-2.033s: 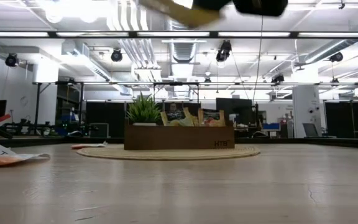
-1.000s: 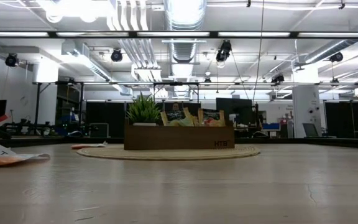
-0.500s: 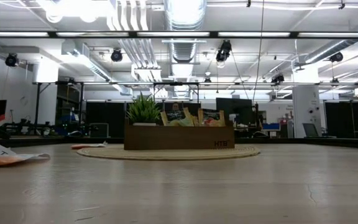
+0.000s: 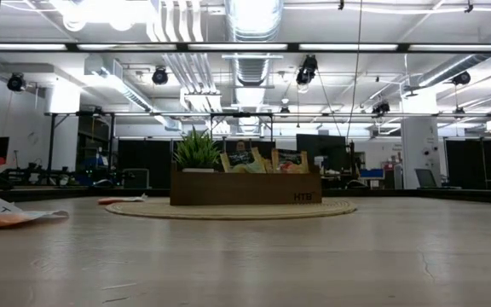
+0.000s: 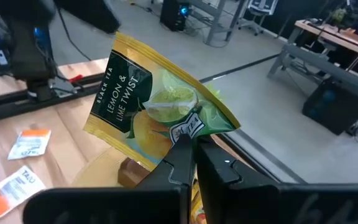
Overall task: Pick & Place Tea
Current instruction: Put the yellow tea bag into the middle section of the wooden organizer
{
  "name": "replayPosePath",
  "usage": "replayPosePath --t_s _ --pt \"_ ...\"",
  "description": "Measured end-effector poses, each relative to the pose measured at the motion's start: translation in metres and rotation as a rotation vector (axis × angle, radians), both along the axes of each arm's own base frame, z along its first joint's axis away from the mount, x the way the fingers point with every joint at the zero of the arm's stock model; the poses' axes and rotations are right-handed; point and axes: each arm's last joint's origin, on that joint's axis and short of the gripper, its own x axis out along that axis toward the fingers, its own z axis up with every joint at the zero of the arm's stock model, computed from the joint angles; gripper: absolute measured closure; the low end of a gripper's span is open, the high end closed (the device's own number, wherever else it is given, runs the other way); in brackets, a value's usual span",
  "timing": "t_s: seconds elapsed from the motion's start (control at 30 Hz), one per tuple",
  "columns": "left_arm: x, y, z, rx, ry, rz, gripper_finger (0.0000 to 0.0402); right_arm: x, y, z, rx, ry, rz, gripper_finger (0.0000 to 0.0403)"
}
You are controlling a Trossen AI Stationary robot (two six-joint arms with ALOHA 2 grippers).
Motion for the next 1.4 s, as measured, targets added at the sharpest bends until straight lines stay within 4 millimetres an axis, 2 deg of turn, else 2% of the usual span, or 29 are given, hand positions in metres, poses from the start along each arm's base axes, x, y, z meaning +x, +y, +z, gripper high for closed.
replayPosePath --t_s 0.27,0.6,0.7,1.07,1.3,1.4 --pt "0.026 0.0 -0.014 0.029 0.026 -0.034 0.0174 0.007 -0.002 0.007 -0.021 -0.031 0.02 0.0394" --pt "0.03 0.004 -0.015 0.044 0.032 -0.026 0.0183 0.007 -0.003 0.008 -0.019 -0.03 0.027 0.0394" --pt "0.03 0.005 -0.015 0.039 0.033 -0.037 0.0213 0.007 -0.003 0.008 -0.03 -0.016 0.036 0.0394" --pt "0.027 0.005 -0.015 0.062 0.048 -0.048 0.039 0.003 -0.004 0.012 -0.03 -0.018 0.039 0.0394" --pt "0.027 0.006 -0.014 0.084 0.053 -0.055 0.04 0.0 -0.005 0.014 -0.042 -0.003 0.049 0.0394" --pt "0.028 0.009 -0.013 0.089 0.056 -0.057 0.04 0.0 -0.006 0.014 -0.043 -0.002 0.051 0.0382"
